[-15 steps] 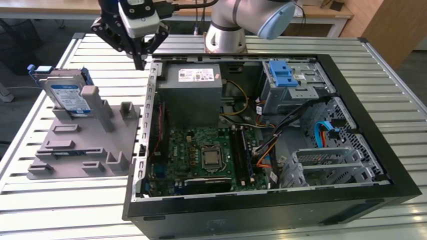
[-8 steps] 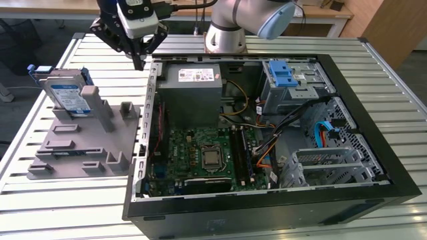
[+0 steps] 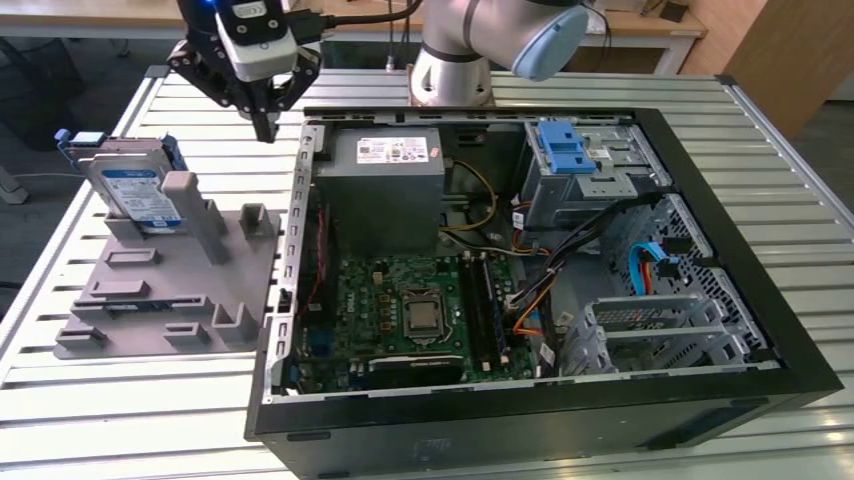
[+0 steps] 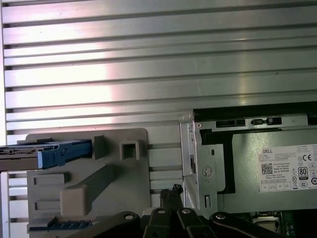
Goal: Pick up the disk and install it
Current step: 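Reach for the disk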
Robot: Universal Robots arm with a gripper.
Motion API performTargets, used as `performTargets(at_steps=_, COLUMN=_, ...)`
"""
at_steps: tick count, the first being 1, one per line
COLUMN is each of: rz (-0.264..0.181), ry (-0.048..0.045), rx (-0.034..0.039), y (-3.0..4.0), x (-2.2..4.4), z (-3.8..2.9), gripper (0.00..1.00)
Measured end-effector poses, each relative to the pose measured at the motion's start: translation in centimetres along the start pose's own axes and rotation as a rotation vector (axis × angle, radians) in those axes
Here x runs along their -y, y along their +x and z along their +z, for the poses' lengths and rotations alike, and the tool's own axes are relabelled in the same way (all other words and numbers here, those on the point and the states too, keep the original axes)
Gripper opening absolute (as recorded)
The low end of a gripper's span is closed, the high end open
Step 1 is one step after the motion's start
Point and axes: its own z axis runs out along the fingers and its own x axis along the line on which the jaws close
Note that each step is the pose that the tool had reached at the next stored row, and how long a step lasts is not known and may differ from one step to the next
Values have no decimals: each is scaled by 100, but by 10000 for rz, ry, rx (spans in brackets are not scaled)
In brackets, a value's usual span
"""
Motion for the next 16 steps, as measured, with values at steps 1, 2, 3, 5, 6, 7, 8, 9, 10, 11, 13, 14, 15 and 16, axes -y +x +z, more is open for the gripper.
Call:
performTargets(at_steps=1, rz=0, ry=1, rx=0, y=2, x=-1, z=1, gripper=11)
performTargets(at_steps=2, rz=0, ry=0, rx=0, y=5, x=-2, z=3, gripper=11)
performTargets(at_steps=3, rz=-1, ry=0, rx=0, y=7, x=-3, z=4, gripper=11)
performTargets(at_steps=5, rz=0, ry=0, rx=0, y=13, x=-5, z=7, gripper=11)
performTargets(at_steps=6, rz=-1, ry=0, rx=0, y=15, x=-5, z=8, gripper=11)
performTargets(at_steps=7, rz=-1, ry=0, rx=0, y=18, x=-6, z=10, gripper=11)
performTargets(at_steps=8, rz=0, ry=0, rx=0, y=20, x=-7, z=11, gripper=11)
performTargets(at_steps=9, rz=0, ry=0, rx=0, y=23, x=-8, z=13, gripper=11)
performTargets(at_steps=10, rz=0, ry=0, rx=0, y=25, x=-9, z=14, gripper=11)
performTargets(at_steps=11, rz=0, ry=1, rx=0, y=28, x=-10, z=15, gripper=11)
performTargets(at_steps=13, rz=0, ry=0, rx=0, y=37, x=-13, z=21, gripper=11)
performTargets(at_steps=14, rz=0, ry=1, rx=0, y=40, x=-14, z=22, gripper=11)
performTargets(at_steps=15, rz=0, ry=0, rx=0, y=42, x=-15, z=23, gripper=11)
performTargets(at_steps=16, rz=-1, ry=0, rx=0, y=45, x=-16, z=25, gripper=11)
